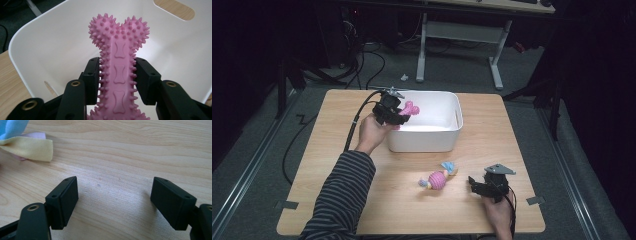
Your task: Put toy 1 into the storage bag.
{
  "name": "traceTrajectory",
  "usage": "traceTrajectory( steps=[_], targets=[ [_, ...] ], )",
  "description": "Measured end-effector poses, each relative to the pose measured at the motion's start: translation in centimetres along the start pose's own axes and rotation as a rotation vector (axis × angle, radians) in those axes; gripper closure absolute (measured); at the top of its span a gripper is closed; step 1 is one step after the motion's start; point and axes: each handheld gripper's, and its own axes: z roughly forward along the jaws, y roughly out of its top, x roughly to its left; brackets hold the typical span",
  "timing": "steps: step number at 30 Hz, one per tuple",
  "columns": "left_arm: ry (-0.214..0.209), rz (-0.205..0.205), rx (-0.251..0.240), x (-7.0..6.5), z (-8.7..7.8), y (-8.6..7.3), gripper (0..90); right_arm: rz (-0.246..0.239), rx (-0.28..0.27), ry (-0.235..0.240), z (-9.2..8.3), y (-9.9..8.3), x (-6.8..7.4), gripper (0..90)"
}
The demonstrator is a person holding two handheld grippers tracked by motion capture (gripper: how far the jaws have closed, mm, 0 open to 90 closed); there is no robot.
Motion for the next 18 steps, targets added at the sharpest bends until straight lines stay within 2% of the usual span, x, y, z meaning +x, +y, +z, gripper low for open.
traceTrajectory(
  steps=[2, 9, 18],
  targets=[
    [-0.015, -0.004, -0.007, 0.02, 0.03, -0.19, 57.9, 0.001, 0.0, 0.0, 0.0, 0.0, 0.01, 22.4],
    [0.001, 0.016, 0.014, -0.33, 0.42, -0.41, 57.6, 0.0, 0.0, 0.0, 0.0, 0.0, 0.01, 22.4],
    [-0.001, 0.011, 0.016, -0.4, 0.53, -0.51, 55.4, 0.0, 0.0, 0.0, 0.0, 0.0, 0.01, 22.4]
  ],
)
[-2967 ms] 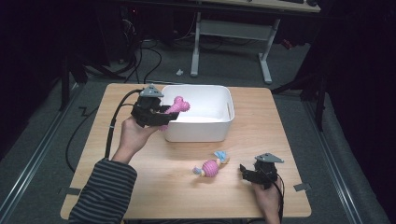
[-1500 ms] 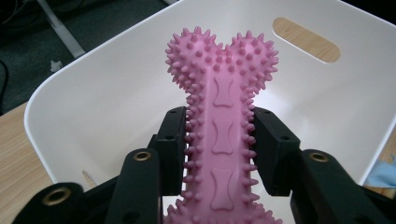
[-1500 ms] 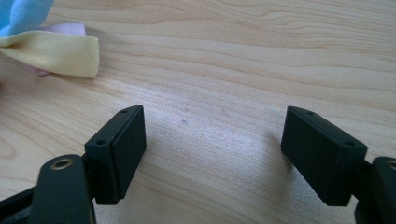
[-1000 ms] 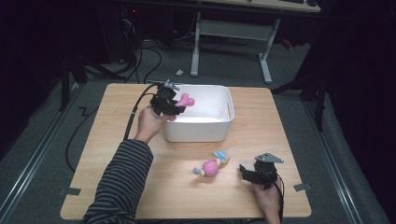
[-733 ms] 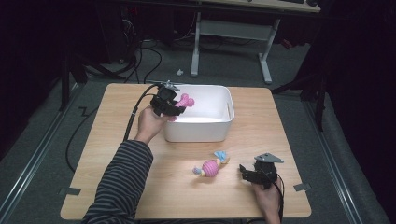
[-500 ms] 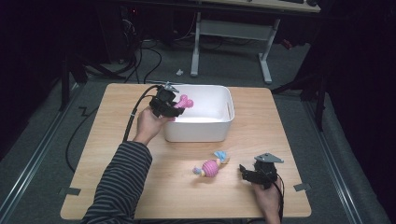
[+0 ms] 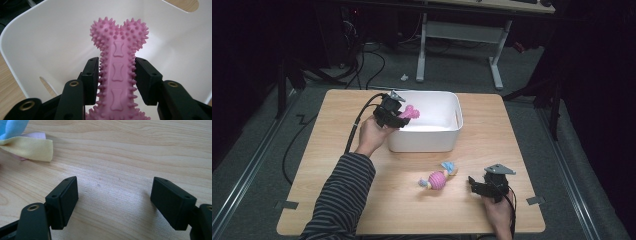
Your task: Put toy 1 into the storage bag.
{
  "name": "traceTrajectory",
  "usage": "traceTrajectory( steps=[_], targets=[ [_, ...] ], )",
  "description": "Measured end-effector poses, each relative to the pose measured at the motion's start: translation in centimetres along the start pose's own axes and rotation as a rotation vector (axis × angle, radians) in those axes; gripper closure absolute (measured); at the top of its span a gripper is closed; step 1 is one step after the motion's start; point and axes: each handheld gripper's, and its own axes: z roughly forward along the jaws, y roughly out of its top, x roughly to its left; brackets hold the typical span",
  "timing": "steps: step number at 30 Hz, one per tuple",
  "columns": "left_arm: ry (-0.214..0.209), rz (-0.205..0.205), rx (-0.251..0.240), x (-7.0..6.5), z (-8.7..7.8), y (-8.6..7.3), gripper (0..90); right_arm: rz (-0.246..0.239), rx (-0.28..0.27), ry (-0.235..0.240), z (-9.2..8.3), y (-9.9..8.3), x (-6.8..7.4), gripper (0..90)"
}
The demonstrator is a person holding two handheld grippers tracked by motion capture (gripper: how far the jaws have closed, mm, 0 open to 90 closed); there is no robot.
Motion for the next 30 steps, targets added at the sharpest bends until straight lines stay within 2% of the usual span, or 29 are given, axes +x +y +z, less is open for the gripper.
traceTrajectory(
  steps=[4, 9, 13, 15, 19, 22, 28, 30],
  targets=[
    [-0.006, -0.018, -0.032, 0.2, -0.5, 0.0, 52.7, 0.0, 0.0, -0.001, 0.0, 0.0, 0.0, 22.4],
    [0.009, -0.013, -0.043, 0.2, -1.1, -0.2, 48.8, -0.001, -0.001, -0.001, 0.0, 0.0, 0.0, 22.5],
    [0.004, -0.012, -0.08, 0.0, -1.8, -0.2, 45.8, -0.001, -0.001, -0.001, 0.0, 0.0, 0.0, 22.5],
    [0.005, -0.014, -0.117, -0.2, -2.7, -0.1, 44.0, -0.001, -0.001, -0.001, 0.0, 0.0, 0.0, 22.5],
    [0.012, -0.008, -0.145, -0.5, -3.7, -0.1, 41.3, -0.001, -0.001, -0.001, 0.0, 0.0, 0.0, 22.5],
    [0.016, -0.006, -0.188, -0.7, -5.0, -0.5, 40.8, 0.001, 0.0, -0.001, 0.0, 0.0, 0.0, 22.5],
    [0.031, -0.032, -0.241, -0.6, -6.9, -1.6, 40.4, 0.001, 0.0, -0.001, 0.0, 0.0, 0.0, 22.5],
    [0.022, -0.045, -0.254, -0.6, -7.3, -2.0, 40.4, 0.001, 0.0, -0.001, 0.0, 0.0, 0.0, 22.5]
  ],
)
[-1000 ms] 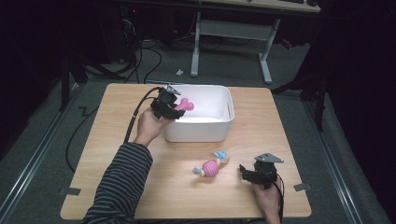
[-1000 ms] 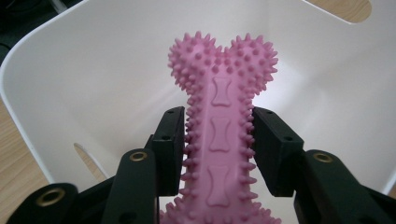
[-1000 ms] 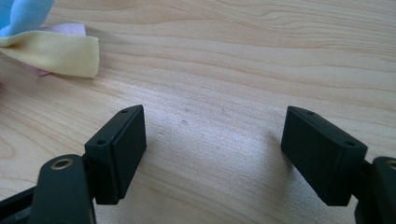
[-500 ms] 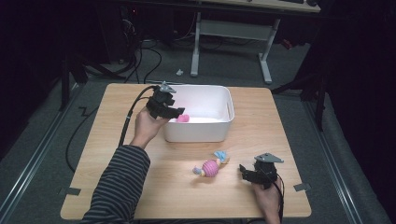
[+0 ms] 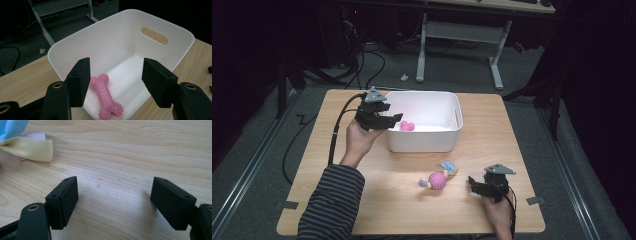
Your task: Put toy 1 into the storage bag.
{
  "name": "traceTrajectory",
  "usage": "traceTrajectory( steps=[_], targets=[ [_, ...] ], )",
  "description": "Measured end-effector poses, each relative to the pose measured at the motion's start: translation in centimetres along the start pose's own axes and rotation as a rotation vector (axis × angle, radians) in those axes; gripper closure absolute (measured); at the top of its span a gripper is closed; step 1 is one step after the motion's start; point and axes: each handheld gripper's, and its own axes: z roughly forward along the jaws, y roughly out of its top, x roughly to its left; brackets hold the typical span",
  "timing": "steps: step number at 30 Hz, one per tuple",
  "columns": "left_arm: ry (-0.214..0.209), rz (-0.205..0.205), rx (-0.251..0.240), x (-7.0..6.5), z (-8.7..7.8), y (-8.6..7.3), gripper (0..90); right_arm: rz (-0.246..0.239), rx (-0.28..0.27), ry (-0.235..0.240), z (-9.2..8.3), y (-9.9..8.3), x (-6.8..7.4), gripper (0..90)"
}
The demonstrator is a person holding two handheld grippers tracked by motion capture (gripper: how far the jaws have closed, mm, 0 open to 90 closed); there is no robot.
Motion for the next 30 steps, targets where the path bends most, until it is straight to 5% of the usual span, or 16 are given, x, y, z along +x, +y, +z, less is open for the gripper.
traceTrajectory(
  steps=[30],
  targets=[
    [0.041, -0.078, -0.088, -0.1, -4.6, -4.8, 40.9, -0.007, -0.001, 0.001, 0.0, 0.0, 0.0, 22.6]
  ],
)
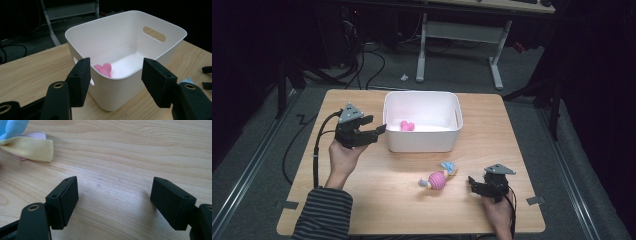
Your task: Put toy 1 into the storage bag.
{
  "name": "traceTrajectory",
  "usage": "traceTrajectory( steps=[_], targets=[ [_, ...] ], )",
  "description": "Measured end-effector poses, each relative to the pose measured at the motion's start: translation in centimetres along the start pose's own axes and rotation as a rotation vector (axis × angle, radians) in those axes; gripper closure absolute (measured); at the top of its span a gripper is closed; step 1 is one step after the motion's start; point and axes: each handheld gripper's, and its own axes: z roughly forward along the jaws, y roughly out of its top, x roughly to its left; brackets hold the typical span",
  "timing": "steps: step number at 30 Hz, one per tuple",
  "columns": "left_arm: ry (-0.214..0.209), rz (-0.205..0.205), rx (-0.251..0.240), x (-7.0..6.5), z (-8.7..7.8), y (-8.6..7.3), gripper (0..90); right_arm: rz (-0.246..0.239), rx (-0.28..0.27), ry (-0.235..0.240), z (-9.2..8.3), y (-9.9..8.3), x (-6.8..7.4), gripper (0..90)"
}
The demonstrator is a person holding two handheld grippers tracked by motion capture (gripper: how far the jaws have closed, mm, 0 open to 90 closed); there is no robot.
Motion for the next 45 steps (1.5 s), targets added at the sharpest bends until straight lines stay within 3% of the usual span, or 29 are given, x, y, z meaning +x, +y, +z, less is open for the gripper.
traceTrajectory(
  steps=[23, 28, 45],
  targets=[
    [0.013, -0.097, -0.005, 0.8, -1.6, -4.5, 40.6, 0.0, 0.0, 0.001, 0.0, 0.0, 0.0, 22.6],
    [0.041, -0.083, 0.014, 0.6, -1.7, -5.2, 40.0, 0.0, 0.0, 0.001, 0.0, 0.0, 0.0, 22.7],
    [0.054, -0.084, 0.107, -0.4, -0.7, -9.6, 38.2, 0.004, 0.001, 0.0, 0.0, 0.0, 0.1, 22.6]
  ],
)
